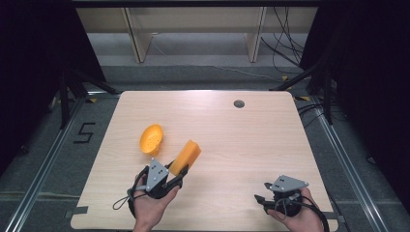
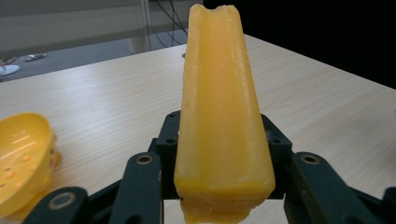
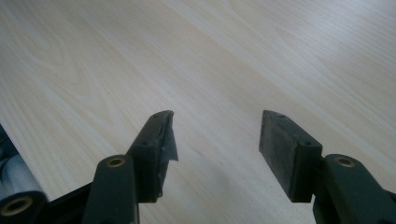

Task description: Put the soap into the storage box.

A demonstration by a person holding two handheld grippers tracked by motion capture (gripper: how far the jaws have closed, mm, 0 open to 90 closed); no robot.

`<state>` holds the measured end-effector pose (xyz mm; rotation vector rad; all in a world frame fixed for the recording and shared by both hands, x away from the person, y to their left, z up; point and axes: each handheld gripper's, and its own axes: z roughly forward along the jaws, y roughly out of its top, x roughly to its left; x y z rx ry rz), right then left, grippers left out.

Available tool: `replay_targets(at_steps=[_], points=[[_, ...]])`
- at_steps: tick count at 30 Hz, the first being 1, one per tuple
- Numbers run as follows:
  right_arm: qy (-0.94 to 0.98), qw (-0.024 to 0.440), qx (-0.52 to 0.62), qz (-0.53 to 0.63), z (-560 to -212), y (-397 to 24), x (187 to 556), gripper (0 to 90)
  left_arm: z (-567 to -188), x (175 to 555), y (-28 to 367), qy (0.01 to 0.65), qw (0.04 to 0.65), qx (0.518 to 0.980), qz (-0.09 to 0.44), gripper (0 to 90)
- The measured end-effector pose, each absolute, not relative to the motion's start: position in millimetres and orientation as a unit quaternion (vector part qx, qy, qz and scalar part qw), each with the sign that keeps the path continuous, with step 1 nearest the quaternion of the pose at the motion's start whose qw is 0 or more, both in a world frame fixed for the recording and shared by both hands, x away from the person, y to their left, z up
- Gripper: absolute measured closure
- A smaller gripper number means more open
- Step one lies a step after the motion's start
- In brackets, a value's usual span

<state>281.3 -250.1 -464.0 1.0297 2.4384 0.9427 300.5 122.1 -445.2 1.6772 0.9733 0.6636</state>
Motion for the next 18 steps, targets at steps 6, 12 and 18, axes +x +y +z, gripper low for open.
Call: replay_targets(at_steps=[6, 12, 18], points=[[0.856, 0.171, 0.356, 0.333, -463.6, -250.7, 281.8, 44.9, -444.7, 301.2, 132.7, 0.434, 0.510, 0.682, 0.293, 60.2], [0.856, 0.174, 0.351, 0.337, -463.7, -250.9, 282.7, 44.9, -443.4, 303.3, 140.4, 0.446, 0.511, 0.672, 0.297, 60.2], [0.853, 0.174, 0.352, 0.343, -463.2, -251.8, 283.6, 44.9, -441.8, 304.0, 149.2, 0.456, 0.512, 0.661, 0.305, 60.2]])
